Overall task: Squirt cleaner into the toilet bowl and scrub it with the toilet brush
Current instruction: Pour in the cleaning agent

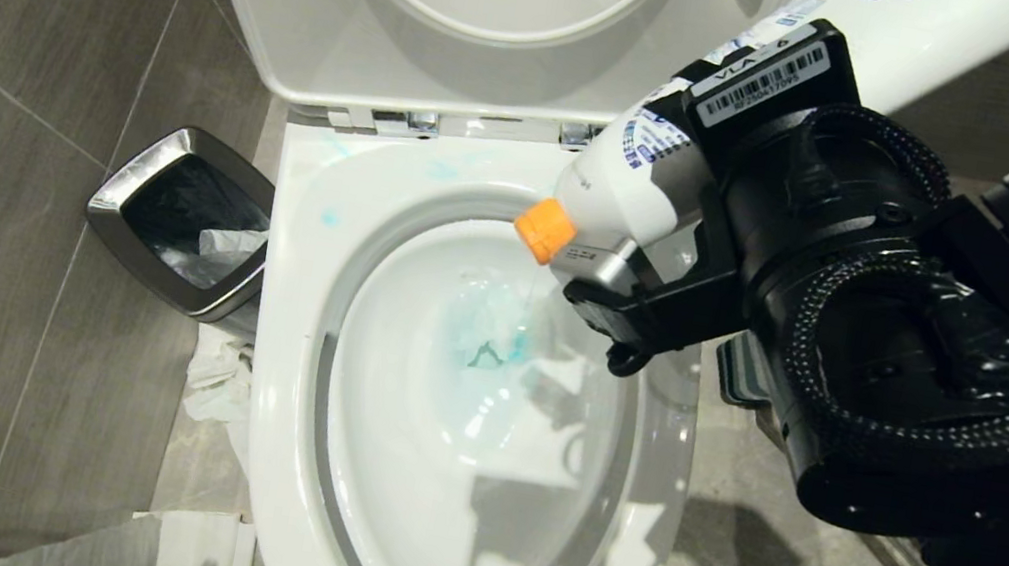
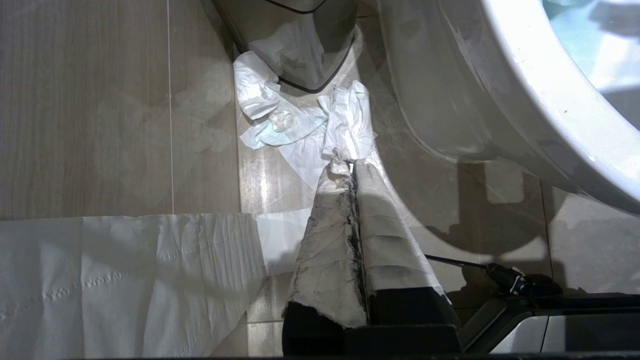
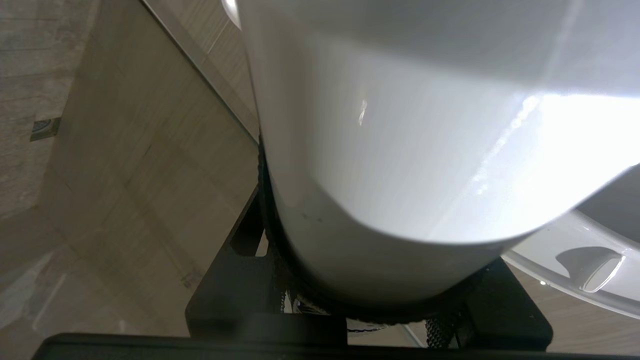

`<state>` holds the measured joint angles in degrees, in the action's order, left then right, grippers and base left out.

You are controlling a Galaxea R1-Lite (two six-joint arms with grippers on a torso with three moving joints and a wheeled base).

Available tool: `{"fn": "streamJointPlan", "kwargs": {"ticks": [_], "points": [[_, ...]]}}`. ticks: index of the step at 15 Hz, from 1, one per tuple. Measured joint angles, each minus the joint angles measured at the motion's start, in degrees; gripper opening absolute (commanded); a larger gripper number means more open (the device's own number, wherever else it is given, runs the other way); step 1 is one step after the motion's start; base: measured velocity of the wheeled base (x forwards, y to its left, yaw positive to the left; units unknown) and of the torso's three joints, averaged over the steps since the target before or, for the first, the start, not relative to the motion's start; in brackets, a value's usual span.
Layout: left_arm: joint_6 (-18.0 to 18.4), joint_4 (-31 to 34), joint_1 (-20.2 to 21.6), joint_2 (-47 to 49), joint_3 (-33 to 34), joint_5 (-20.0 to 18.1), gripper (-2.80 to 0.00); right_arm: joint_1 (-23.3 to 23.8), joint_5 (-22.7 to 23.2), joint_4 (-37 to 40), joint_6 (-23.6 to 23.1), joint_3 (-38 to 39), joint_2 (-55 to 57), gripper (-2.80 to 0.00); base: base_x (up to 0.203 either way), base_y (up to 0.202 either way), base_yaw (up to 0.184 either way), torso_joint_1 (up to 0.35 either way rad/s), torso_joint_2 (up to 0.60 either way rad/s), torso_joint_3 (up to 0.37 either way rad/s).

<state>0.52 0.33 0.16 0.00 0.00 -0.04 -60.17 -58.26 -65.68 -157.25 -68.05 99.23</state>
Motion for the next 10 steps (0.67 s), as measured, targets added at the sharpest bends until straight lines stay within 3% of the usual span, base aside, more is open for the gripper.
{"fn": "streamJointPlan", "kwargs": {"ticks": [10], "points": [[0.0,0.0,0.0,0.0,0.0,0.0,-2.80,-0.1,-0.1,-0.2,0.0,0.0,0.3,-2.80,0.000,0.000,0.000,0.000,0.00,0.000]]}}
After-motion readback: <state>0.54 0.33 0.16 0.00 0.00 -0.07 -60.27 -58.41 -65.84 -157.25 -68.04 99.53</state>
